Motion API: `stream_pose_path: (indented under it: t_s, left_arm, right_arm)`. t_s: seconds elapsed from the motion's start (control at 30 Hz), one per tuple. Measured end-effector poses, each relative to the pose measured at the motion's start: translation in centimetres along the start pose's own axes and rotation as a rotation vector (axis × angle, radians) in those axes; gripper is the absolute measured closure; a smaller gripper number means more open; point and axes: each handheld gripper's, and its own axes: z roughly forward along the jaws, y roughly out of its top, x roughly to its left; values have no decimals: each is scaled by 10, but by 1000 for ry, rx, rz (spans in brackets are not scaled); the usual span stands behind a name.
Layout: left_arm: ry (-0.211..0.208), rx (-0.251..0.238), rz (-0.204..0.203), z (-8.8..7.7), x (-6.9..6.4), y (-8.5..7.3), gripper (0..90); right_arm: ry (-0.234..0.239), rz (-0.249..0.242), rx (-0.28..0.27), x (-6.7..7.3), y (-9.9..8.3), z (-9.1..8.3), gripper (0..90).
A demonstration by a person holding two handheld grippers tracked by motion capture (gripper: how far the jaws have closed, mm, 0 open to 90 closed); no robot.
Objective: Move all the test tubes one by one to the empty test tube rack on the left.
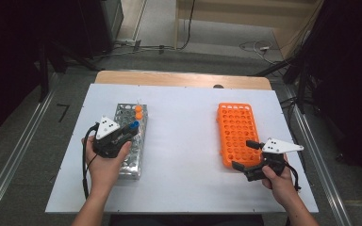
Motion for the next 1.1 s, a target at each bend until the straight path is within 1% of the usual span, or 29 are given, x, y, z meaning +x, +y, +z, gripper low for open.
stream_pose_path:
  t_s: [0.27, 0.37, 0.53, 0.6, 0.67, 0.8, 0.93, 1.03, 1.1]
  left_arm:
    - [-16, 13, -23, 0, 2, 0, 742]
    - [-8, 17, -27, 0, 3, 0, 709]
    - [-8, 14, -34, 0, 3, 0, 669]
    - [-7, 8, -31, 0, 3, 0, 641]
    - [-16, -2, -23, -1, 3, 0, 613]
    - [-26, -27, -22, -3, 4, 0, 489]
    - [-37, -54, -19, -7, 4, -1, 329]
    - [-59, -77, -9, -9, 3, -2, 211]
    - [-75, -91, -2, -12, 3, -3, 152]
  right_arm:
    - [-1, 0, -1, 0, 0, 0, 0]
    - [-2, 0, 1, 0, 0, 0, 0]
    - [-4, 2, 0, -1, 0, 0, 0]
    - [-6, 5, -4, -1, 0, -1, 0]
    - [-7, 6, -6, -2, 0, -1, 0]
    - [-11, 10, -12, -3, 0, -2, 0]
    - [-12, 12, -16, -4, 0, -3, 0]
    - [-13, 10, -18, -5, 0, -3, 0]
    - [-15, 13, -17, -5, 0, -4, 0]
